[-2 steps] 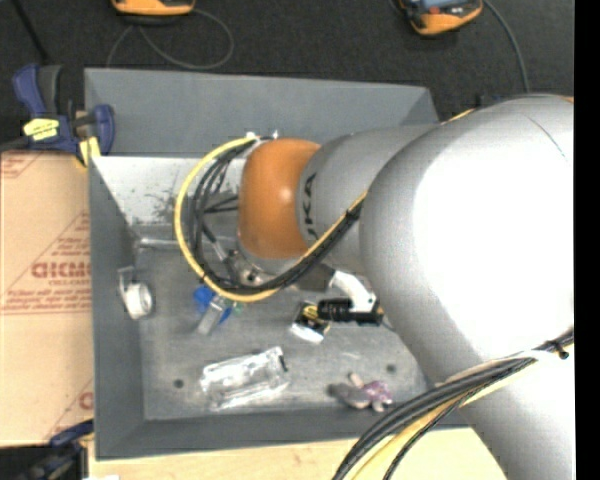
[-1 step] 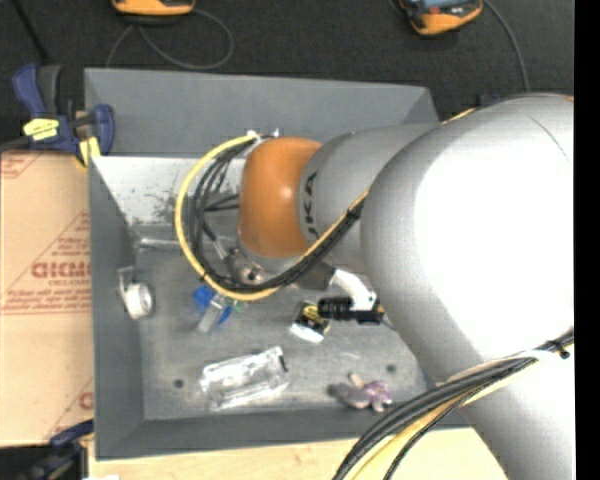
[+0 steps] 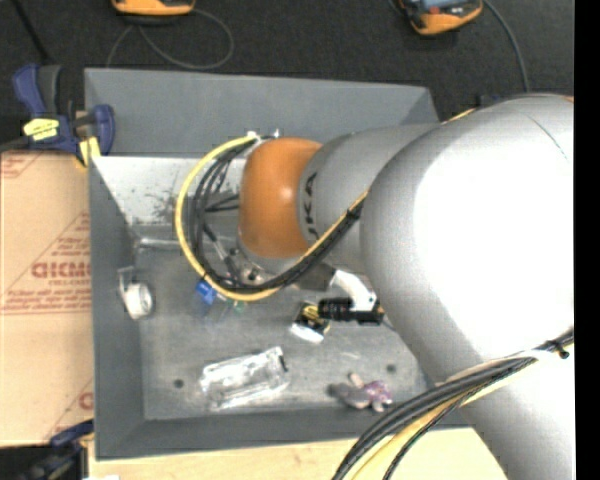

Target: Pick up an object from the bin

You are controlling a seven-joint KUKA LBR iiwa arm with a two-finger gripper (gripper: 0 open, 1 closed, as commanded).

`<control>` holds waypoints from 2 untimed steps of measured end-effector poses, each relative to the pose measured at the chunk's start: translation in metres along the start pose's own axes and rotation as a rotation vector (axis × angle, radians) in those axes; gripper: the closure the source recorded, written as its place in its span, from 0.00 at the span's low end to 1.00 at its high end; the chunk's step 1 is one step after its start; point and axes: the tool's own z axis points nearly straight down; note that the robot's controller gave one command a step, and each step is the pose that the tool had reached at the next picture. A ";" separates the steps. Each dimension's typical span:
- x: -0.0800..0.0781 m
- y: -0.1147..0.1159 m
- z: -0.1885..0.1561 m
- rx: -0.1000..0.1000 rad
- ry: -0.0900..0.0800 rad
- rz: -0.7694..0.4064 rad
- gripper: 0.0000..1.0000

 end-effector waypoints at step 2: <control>-0.004 0.001 -0.079 -0.003 -0.006 -0.004 1.00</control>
Offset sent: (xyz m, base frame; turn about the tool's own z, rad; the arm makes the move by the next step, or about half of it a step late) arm 0.0000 0.0000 0.0322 0.0000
